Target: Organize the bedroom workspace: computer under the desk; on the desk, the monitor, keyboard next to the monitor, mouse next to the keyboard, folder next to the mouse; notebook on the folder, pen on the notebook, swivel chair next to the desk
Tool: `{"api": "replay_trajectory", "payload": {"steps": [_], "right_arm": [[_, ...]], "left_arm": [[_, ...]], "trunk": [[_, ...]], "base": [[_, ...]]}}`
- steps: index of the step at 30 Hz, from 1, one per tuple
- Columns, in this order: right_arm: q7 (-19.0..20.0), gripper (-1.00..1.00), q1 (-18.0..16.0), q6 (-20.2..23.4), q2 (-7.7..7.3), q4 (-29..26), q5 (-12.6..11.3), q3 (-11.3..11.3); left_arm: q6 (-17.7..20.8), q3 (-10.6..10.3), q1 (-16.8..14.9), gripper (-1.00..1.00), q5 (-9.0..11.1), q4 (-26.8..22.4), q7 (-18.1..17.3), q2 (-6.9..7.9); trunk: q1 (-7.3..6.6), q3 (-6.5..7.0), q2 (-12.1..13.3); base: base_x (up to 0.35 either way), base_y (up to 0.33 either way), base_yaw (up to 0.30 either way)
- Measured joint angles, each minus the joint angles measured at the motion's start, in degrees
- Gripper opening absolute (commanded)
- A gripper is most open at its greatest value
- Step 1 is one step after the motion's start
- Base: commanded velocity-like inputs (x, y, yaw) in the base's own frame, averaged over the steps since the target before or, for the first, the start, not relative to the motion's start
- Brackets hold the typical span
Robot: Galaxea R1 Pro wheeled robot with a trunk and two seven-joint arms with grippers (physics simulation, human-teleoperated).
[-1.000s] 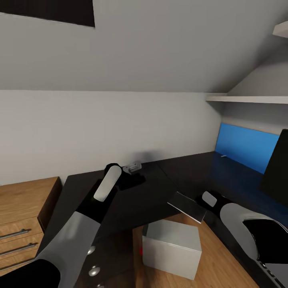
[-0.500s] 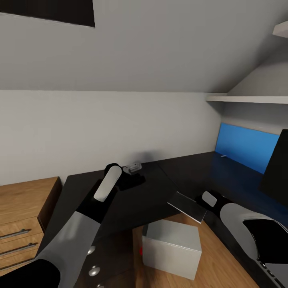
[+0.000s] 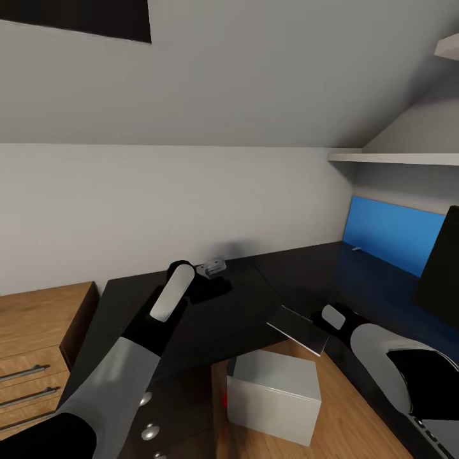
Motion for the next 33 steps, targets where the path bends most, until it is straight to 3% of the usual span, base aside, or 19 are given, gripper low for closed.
{"api": "replay_trajectory", "payload": {"steps": [15,17,27,33], "right_arm": [[-0.3,1.0,0.0,-2.0,0.1,0.8,-0.2,0.0],[-0.2,1.0,0.1,-3.1,0.09,0.8,-0.8,-1.1],[-0.2,1.0,0.1,-5.1,0.17,0.7,-1.0,-0.8],[-0.2,1.0,0.0,-5.2,2.19,-0.3,-0.8,-0.6]], "left_arm": [[0.0,0.0,0.0,1.0,0.2,0.0,0.1,-0.03],[0.0,0.0,0.0,1.0,0.2,0.0,0.1,-0.02],[-0.1,0.0,0.0,1.0,0.1,0.0,0.1,-0.03],[-1.1,-0.2,0.0,1.0,0.1,0.0,0.1,0.02]], "trunk": [[0.0,0.01,0.0],[-0.43,0.34,0.8],[-2.63,2.14,4.8],[-3.94,3.22,7.2]], "base": [[0.0,0.0,0.0],[0.0,0.0,0.0],[0.0,0.0,0.0],[0.0,0.0,0.0]]}}
